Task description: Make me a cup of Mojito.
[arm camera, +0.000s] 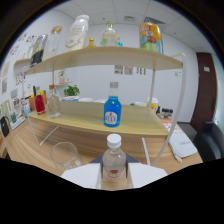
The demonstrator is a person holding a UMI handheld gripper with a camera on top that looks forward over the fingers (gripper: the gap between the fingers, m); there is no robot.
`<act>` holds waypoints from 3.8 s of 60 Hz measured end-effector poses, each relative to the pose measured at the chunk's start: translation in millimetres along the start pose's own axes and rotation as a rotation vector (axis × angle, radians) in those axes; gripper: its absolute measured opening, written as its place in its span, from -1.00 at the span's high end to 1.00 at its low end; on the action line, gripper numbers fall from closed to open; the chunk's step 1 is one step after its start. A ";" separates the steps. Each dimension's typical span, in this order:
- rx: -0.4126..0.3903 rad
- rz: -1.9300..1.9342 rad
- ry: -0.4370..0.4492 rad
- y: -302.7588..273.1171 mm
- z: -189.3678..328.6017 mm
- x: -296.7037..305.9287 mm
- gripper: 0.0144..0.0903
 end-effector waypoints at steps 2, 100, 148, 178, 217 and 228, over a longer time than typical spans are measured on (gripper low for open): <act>-0.030 0.024 -0.008 13.9 5.9 1.1 0.49; -0.052 0.117 0.056 24.9 -111.8 -78.1 -0.87; 0.220 0.122 -0.037 -257.8 -89.6 -271.5 -0.87; 0.247 0.082 0.061 -327.2 9.5 -272.9 -0.53; 0.322 0.057 -0.047 -327.1 -45.8 -265.0 0.06; 0.360 0.087 -0.099 -291.7 -82.8 -251.1 0.06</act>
